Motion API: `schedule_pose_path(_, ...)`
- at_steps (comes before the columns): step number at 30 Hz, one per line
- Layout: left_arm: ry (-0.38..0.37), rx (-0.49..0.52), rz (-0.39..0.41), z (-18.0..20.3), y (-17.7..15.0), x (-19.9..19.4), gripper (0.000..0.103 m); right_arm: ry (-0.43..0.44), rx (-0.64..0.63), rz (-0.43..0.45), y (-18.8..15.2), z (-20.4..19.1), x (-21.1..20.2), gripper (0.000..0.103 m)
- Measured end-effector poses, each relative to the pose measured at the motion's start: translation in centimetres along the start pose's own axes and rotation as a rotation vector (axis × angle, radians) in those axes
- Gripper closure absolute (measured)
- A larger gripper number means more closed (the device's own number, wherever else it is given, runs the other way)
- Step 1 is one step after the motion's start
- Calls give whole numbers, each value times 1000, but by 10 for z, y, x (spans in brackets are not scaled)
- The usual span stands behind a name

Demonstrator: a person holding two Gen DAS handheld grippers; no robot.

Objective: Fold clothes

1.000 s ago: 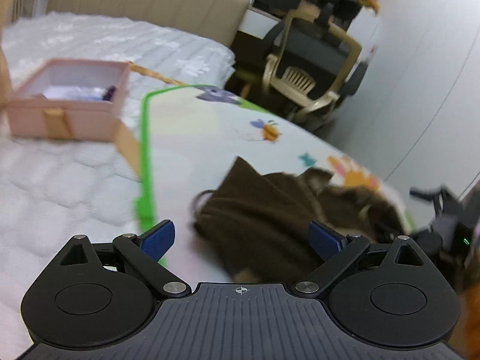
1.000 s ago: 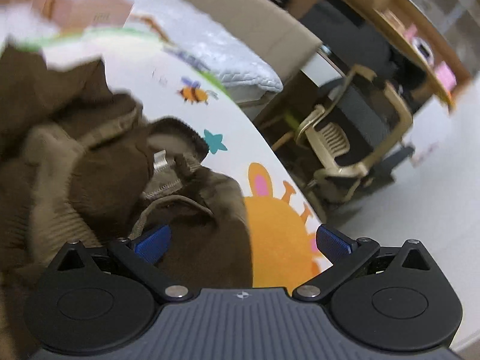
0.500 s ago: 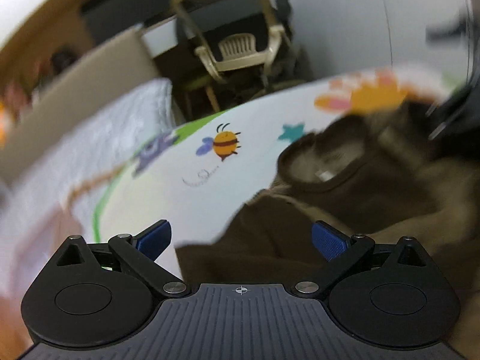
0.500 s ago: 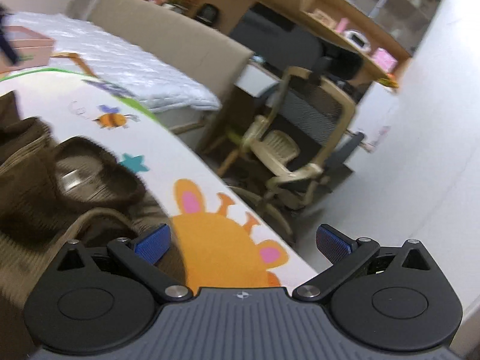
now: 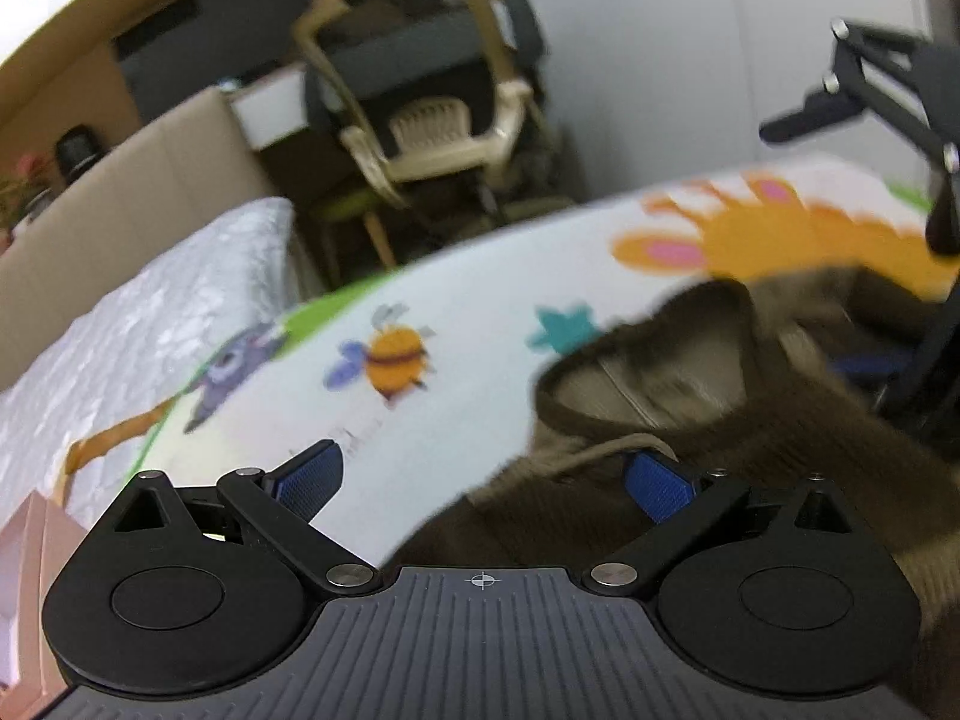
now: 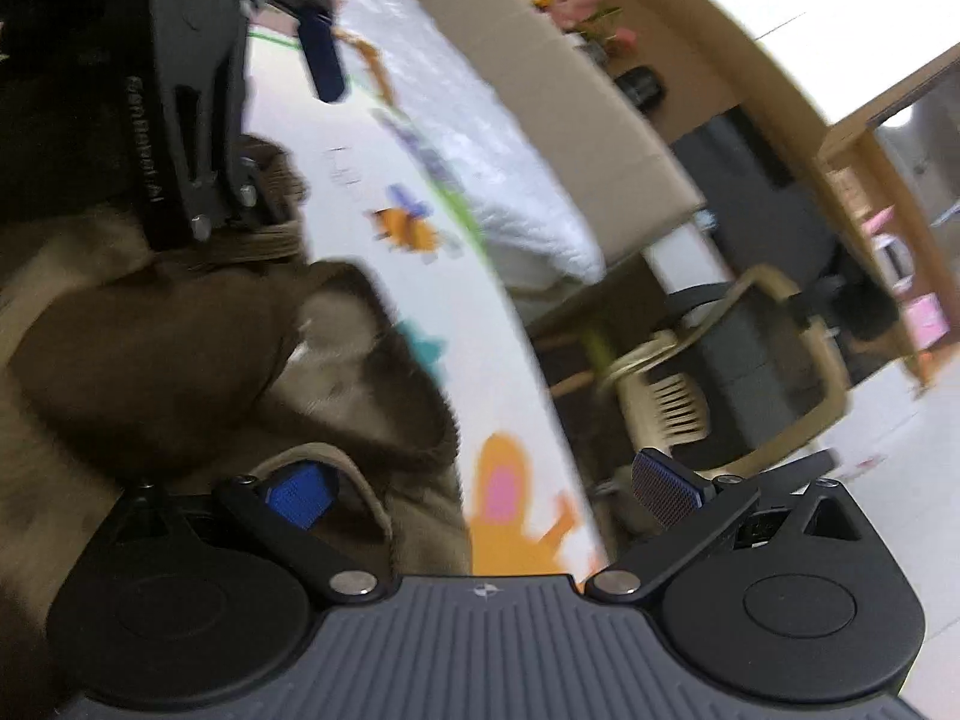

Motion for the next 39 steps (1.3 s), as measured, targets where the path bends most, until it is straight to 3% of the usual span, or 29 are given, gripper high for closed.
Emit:
schedule_pose_path(4, 117, -70, 60, -20, 4, -15, 1, -243, 85, 89, 5, 17, 5, 0)
schedule_pose_path(8, 237, -138, 123, -41, 9, -33, 1, -438, 209, 250, 15, 57, -44, 0)
schedule_pose_path(11, 316, -162, 247, -47, 29, -80, 1, -546, 247, 355, 28, 88, -98, 0)
schedule_pose_path(17, 410, -175, 523, -49, 74, -223, 1, -646, 352, 547, 53, 147, -235, 0)
schedule_pose_path(22, 490, -149, 766, -23, 86, -357, 1, -721, 372, 692, 63, 169, -359, 0)
schedule_pose_path(25, 530, -151, 849, -1, 86, -418, 1, -755, 388, 735, 61, 178, -415, 0)
schedule_pose_path(28, 560, -126, 874, 18, 85, -451, 1, -741, 436, 752, 57, 191, -451, 0)
schedule_pose_path(32, 546, -106, 842, 29, 91, -441, 0, -668, 502, 693, 47, 202, -445, 0)
schedule_pose_path(35, 497, -113, 766, 27, 96, -402, 0, -625, 519, 604, 36, 205, -390, 0)
schedule_pose_path(39, 475, -144, 653, 8, 108, -317, 0, -604, 532, 451, 34, 211, -282, 0)
Point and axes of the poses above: each gripper's, at about its wrist camera, not at the fingertips, and x roughly the way its jaws point, z to its right, y to its top, the point moved 3 cm from there along x, roughly the way its jaws point, and after that the axes turned 9 degrees about x, right-handed, at the moved point
